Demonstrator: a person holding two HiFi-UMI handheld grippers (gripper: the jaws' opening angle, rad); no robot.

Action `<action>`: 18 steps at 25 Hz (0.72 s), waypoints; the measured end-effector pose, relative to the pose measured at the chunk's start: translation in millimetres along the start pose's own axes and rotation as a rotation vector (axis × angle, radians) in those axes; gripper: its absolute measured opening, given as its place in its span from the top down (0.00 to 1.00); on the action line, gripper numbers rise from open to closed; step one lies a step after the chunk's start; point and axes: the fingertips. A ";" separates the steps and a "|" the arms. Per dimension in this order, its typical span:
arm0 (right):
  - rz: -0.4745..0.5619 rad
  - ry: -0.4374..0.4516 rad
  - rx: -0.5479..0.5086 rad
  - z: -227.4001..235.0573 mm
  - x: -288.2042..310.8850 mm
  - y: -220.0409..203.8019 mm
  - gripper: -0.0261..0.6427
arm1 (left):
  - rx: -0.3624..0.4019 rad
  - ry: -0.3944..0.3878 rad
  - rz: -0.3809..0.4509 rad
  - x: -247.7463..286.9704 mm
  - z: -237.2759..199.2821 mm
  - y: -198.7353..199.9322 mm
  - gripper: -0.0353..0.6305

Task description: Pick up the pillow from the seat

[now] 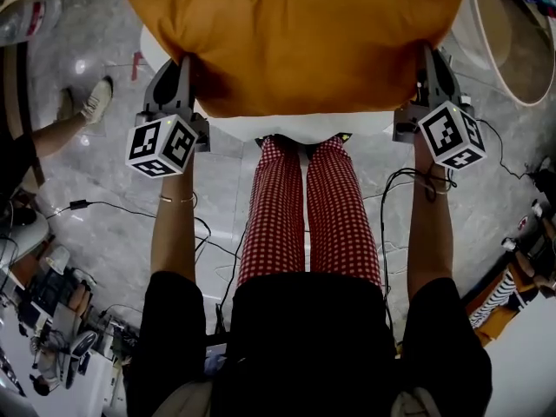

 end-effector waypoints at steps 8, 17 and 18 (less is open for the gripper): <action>0.015 -0.012 -0.011 -11.0 -19.0 20.3 0.91 | 0.017 -0.021 0.008 -16.0 8.4 24.3 0.88; 0.032 0.009 -0.002 -32.6 -35.1 47.5 0.91 | 0.060 -0.042 0.023 -37.0 10.4 63.8 0.88; 0.041 0.008 0.001 -34.5 -37.1 52.1 0.91 | 0.064 -0.048 0.029 -38.9 11.4 69.9 0.88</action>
Point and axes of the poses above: the fingertips, and each gripper's own axes: x forward along the fingers, z to its right, y out of its top, and after that the axes turned 6 degrees about y, right-handed
